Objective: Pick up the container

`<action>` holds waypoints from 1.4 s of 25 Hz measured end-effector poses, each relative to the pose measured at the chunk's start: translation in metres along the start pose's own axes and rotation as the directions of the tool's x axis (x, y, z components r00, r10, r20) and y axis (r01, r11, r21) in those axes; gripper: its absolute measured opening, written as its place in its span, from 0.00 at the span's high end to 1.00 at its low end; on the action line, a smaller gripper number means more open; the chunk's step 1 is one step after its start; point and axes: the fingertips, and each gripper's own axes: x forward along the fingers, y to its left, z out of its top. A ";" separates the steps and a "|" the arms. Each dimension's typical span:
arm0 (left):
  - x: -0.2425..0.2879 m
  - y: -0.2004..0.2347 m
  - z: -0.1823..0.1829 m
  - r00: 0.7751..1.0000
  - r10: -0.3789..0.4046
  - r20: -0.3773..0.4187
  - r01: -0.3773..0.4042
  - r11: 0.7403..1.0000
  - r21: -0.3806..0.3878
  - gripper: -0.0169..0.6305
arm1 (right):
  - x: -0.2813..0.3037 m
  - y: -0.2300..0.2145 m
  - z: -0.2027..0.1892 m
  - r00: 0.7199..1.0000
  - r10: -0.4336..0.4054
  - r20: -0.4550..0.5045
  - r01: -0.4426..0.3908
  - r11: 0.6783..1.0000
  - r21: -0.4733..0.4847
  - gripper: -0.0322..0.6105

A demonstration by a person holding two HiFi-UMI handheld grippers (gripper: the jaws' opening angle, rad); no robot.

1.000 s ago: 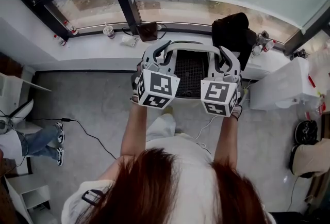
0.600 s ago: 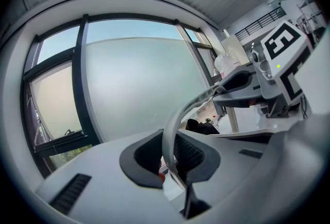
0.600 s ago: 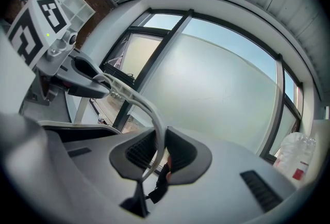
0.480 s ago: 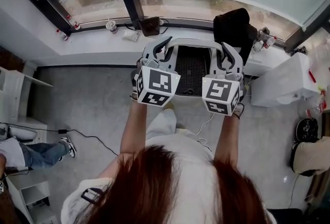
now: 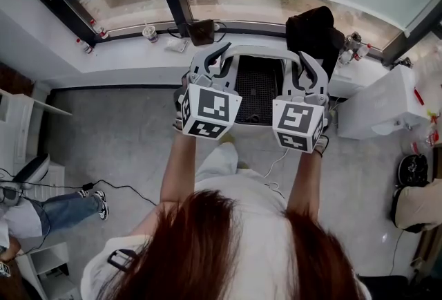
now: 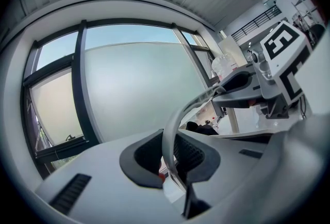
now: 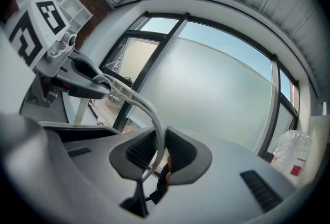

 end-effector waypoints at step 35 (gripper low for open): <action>0.033 -0.001 0.024 0.999 -0.019 0.038 0.019 1.000 0.006 0.89 | 0.024 -0.033 0.004 0.999 -0.014 0.039 0.014 1.000 0.012 0.84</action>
